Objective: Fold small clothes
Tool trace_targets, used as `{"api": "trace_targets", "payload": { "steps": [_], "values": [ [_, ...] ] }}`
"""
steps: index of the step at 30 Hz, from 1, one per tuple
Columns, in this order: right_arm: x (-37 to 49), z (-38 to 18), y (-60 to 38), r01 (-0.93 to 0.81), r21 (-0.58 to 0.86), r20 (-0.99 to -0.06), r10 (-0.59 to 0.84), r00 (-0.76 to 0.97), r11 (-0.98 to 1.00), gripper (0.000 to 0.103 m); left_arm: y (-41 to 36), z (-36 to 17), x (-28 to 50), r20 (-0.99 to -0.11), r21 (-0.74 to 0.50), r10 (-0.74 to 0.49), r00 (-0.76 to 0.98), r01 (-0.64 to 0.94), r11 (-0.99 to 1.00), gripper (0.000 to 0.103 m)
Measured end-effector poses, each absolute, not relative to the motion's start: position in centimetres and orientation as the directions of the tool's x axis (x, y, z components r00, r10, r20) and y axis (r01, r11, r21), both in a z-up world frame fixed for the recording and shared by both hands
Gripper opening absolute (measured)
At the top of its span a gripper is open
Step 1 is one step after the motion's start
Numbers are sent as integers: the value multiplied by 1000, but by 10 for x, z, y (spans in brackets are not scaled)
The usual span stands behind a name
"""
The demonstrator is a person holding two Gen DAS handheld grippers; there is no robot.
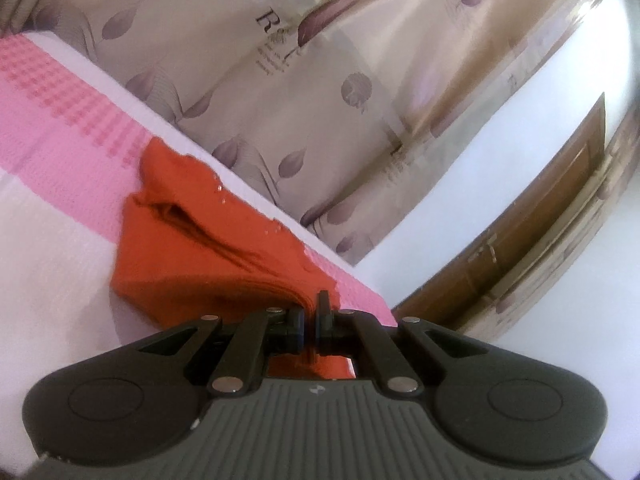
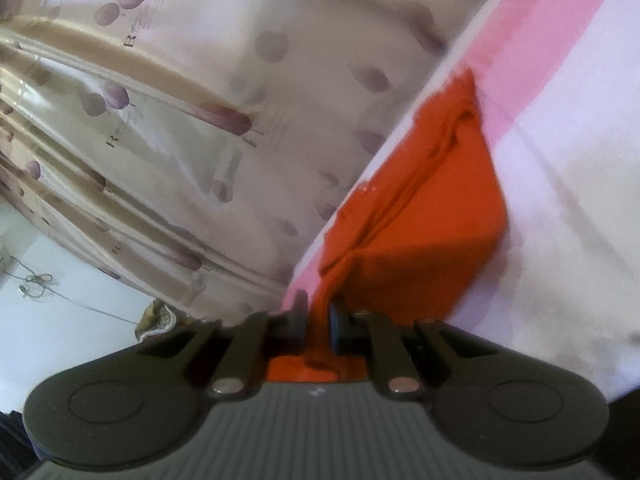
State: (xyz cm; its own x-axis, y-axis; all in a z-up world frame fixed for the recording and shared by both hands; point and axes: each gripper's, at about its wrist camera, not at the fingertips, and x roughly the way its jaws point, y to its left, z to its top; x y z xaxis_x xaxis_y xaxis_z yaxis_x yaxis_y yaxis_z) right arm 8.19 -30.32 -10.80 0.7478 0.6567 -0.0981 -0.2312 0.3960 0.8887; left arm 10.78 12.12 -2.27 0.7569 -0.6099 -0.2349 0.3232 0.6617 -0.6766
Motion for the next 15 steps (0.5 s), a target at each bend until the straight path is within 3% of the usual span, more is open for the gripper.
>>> {"api": "trace_targets", "payload": {
  "steps": [15],
  "values": [
    [168, -59, -310, -293, 866, -28, 625, 780, 406, 8, 114, 13, 180, -135, -668, -521, 843, 310, 676, 3]
  ]
}}
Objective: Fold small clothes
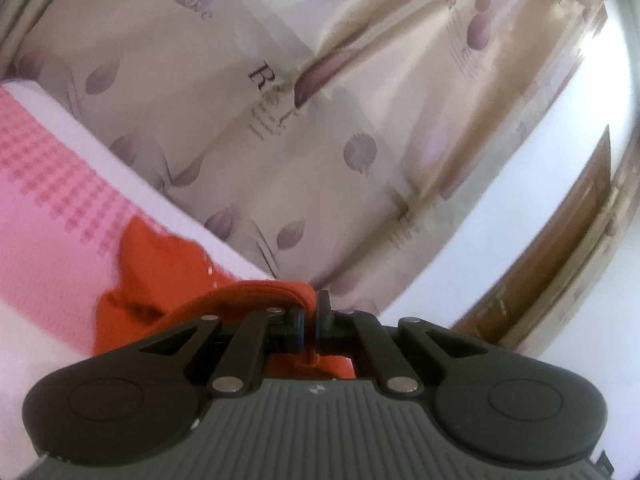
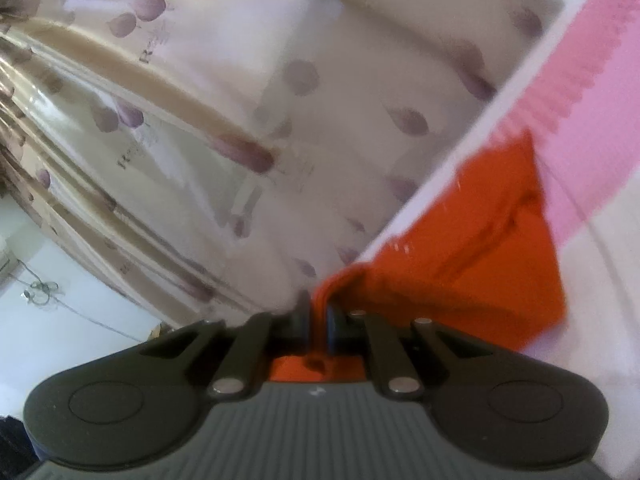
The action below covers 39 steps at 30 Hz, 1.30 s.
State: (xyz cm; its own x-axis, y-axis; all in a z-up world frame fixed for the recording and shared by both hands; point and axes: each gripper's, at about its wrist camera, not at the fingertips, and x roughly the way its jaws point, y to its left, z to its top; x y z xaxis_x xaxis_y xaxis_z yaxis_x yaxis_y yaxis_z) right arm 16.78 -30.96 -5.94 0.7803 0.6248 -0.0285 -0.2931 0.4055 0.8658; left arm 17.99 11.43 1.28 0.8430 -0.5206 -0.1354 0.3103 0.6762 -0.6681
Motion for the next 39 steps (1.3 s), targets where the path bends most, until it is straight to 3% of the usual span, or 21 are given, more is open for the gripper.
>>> {"api": "trace_targets", "payload": {
  "steps": [6, 19, 21, 22, 23, 24, 26, 28, 30, 31, 34, 35, 36, 37, 39],
  "values": [
    [231, -56, -320, -258, 880, -25, 582, 812, 398, 8, 113, 5, 233, -138, -678, -467, 873, 260, 687, 3],
    [351, -90, -332, -121, 869, -159, 501, 851, 480, 8, 105, -62, 353, -307, -647, -387, 869, 108, 755, 5],
    [351, -84, -321, -153, 806, -219, 528, 820, 572, 9, 110, -68, 357, -304, -660, -384, 872, 98, 745, 24],
    [349, -79, -314, -155, 742, -269, 501, 822, 652, 9, 113, -68, 357, -292, -666, -375, 880, 95, 740, 50],
    [348, -74, -306, -174, 661, -309, 476, 824, 730, 9, 117, -68, 355, -276, -676, -362, 891, 88, 732, 82],
    [348, -71, -299, -196, 583, -347, 460, 817, 789, 12, 121, -68, 353, -258, -689, -345, 903, 79, 720, 96],
    [352, -67, -288, -221, 486, -403, 441, 802, 846, 20, 128, -64, 344, -191, -710, -322, 927, 96, 698, 102],
    [362, -67, -278, -258, 425, -451, 451, 770, 867, 41, 132, -56, 343, -202, -694, -325, 924, 99, 713, 102],
    [373, -71, -267, -276, 367, -492, 437, 753, 888, 85, 136, -52, 341, -215, -687, -326, 921, 94, 720, 102],
    [379, -74, -262, -279, 330, -510, 418, 752, 902, 87, 139, -51, 339, -221, -681, -322, 921, 91, 727, 102],
    [397, -84, -251, -304, 285, -567, 416, 711, 909, 85, 144, -52, 338, -281, -648, -321, 905, 68, 759, 102],
    [402, -90, -247, -319, 277, -586, 423, 691, 906, 79, 144, -55, 338, -300, -635, -319, 899, 62, 770, 102],
    [406, -94, -242, -324, 256, -608, 413, 679, 911, 48, 145, -59, 336, -318, -621, -313, 895, 53, 782, 102],
    [409, -99, -237, -323, 236, -631, 397, 667, 917, 32, 144, -62, 336, -342, -604, -306, 889, 42, 796, 102],
    [404, -99, -233, -338, 229, -608, 405, 682, 913, 14, 145, -70, 337, -371, -598, -309, 876, 29, 801, 102]
  ]
}}
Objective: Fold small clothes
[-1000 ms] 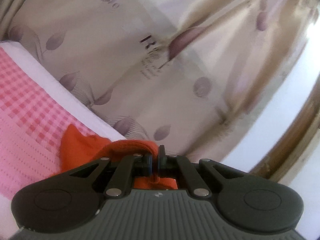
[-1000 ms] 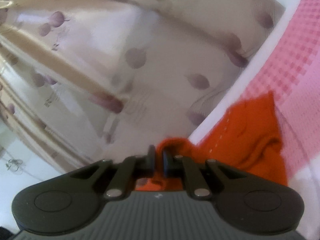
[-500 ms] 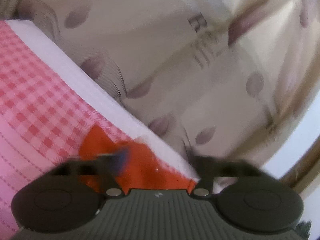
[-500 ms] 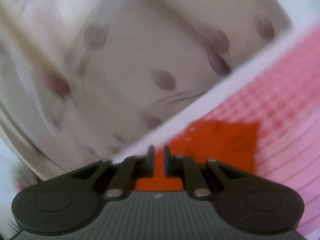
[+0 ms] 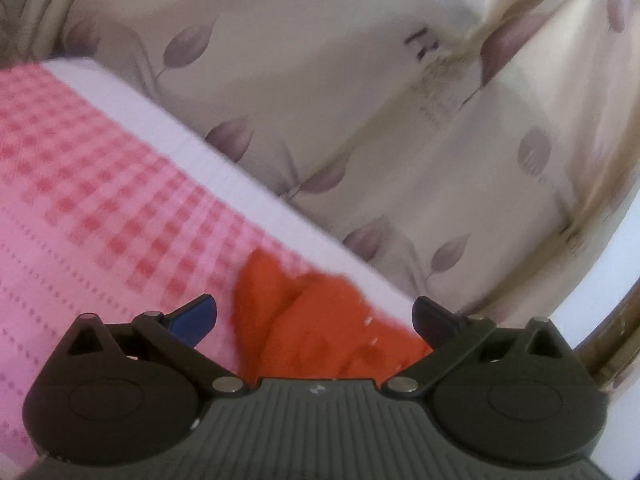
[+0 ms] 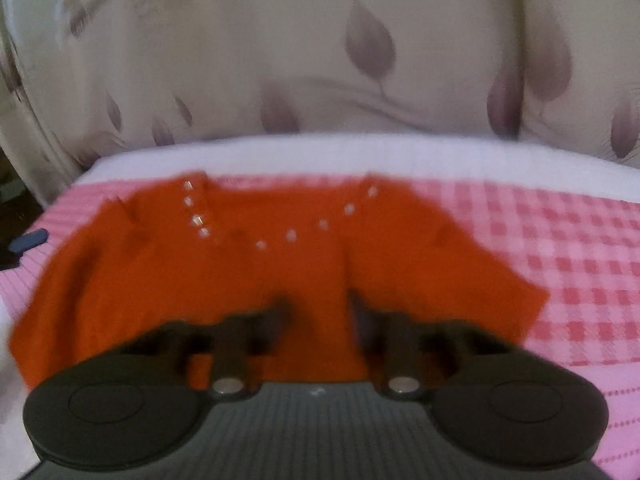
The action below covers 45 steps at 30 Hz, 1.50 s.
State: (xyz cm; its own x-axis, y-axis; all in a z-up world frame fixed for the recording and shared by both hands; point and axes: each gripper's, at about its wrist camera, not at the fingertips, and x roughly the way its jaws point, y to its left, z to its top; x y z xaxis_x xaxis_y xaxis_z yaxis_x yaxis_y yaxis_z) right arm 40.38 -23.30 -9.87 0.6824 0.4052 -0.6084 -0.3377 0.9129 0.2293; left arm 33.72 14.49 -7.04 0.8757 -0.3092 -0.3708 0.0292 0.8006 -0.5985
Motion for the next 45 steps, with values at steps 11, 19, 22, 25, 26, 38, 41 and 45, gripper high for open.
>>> {"api": "trace_targets", "payload": {
  "steps": [11, 19, 22, 25, 26, 38, 41, 45],
  "values": [
    [400, -74, -287, -195, 256, -489, 300, 819, 947, 6, 129, -80, 340, -364, -520, -277, 889, 52, 852, 102],
    [406, -82, -288, -234, 345, -480, 385, 788, 909, 63, 131, -95, 343, -373, -561, -277, 886, 22, 827, 102],
    [410, -90, -265, -307, 264, -525, 403, 749, 914, 77, 129, -97, 342, -373, -550, -261, 890, 14, 835, 102],
    [412, -104, -241, -328, 132, -595, 340, 729, 935, 12, 124, -95, 339, -359, -520, -237, 903, 18, 854, 102],
    [409, -104, -238, -326, 102, -576, 323, 751, 940, 12, 123, -93, 336, -345, -508, -226, 911, 21, 861, 103],
    [422, -107, -280, -132, 110, -514, 170, 841, 985, 6, 120, -91, 334, -337, -468, -167, 927, -11, 884, 103],
    [397, -85, -293, -81, 206, -426, 164, 890, 975, 8, 126, -95, 334, -343, -496, -157, 926, -36, 868, 103],
    [356, -68, -264, -238, 118, -398, 266, 878, 964, 8, 123, -96, 334, -358, -474, -141, 923, -50, 879, 103]
  ]
}}
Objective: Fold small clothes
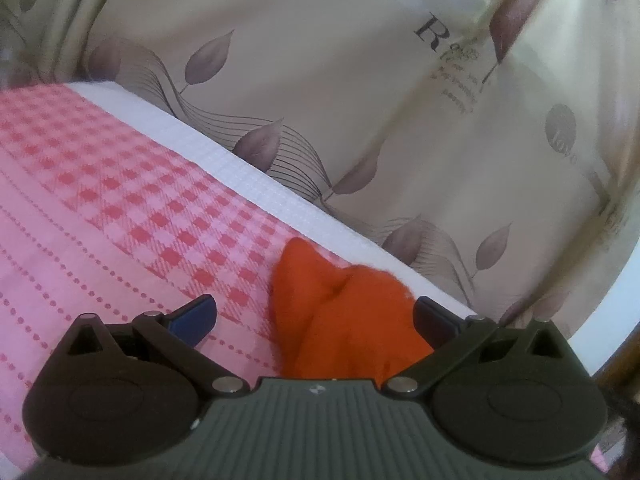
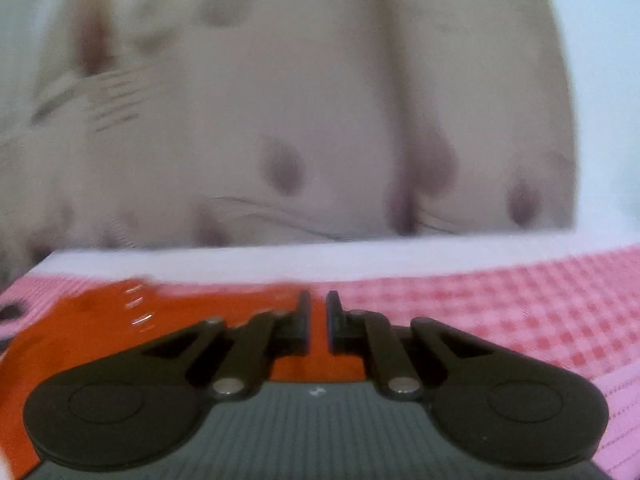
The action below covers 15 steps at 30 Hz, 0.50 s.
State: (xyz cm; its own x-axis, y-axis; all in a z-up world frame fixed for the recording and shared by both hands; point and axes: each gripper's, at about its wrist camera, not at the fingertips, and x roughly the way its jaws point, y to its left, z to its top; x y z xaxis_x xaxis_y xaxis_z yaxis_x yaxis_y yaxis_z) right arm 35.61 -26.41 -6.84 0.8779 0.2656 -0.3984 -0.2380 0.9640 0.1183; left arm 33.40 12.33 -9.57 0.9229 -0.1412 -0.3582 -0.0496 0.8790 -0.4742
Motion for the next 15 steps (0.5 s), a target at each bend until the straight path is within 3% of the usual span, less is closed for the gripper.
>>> {"api": "trace_targets", "payload": {
  "steps": [6, 15],
  "values": [
    [336, -104, -216, -294, -95, -527, 202, 825, 951, 8, 106, -92, 338, -414, -345, -80, 907, -75, 936, 103],
    [336, -114, -217, -239, -43, -515, 183, 837, 970, 8, 90, -91, 343, -466, -216, 1, 885, -115, 970, 103]
  ]
}}
